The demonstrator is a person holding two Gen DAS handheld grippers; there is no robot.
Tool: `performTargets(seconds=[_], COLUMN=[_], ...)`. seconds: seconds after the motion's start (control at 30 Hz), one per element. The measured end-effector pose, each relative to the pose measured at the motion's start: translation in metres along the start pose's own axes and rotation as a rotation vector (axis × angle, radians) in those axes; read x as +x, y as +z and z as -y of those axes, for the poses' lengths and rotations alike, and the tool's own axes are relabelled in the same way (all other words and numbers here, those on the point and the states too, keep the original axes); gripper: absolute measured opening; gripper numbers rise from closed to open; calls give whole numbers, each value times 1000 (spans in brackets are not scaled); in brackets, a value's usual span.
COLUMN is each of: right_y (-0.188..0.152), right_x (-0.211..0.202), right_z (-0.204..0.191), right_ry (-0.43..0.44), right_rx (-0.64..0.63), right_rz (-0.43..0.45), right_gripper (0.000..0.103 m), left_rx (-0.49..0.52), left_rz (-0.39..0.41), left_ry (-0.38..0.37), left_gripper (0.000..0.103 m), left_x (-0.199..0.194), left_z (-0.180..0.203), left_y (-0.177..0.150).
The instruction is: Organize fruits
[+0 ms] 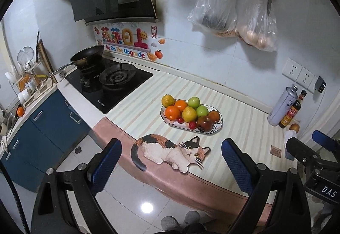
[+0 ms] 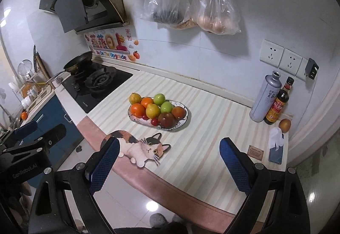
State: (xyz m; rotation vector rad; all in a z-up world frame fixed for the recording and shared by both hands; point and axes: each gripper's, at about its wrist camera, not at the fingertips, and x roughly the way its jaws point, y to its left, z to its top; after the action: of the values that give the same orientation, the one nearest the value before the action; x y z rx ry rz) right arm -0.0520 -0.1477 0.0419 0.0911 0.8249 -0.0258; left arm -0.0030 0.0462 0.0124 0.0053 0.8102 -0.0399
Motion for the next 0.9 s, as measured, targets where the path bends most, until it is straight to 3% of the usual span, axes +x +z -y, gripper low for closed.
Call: performTargets(seconds=[0.3, 0.53, 0.9], right_y=[-5, 3, 36], right_x=[-10, 6, 74], right_z=[11, 12, 11], right_ry=[28, 32, -19], right_rx=[13, 17, 18], right_rz=[-3, -13, -41], right_gripper=[97, 97, 97], left_rx=[0, -6, 2], left_rz=[23, 9, -34], left_ry=[1, 12, 56], left_gripper=[96, 96, 96], left_x=[-13, -8, 51], left_z=[9, 9, 7], left_y=[-8, -8, 24])
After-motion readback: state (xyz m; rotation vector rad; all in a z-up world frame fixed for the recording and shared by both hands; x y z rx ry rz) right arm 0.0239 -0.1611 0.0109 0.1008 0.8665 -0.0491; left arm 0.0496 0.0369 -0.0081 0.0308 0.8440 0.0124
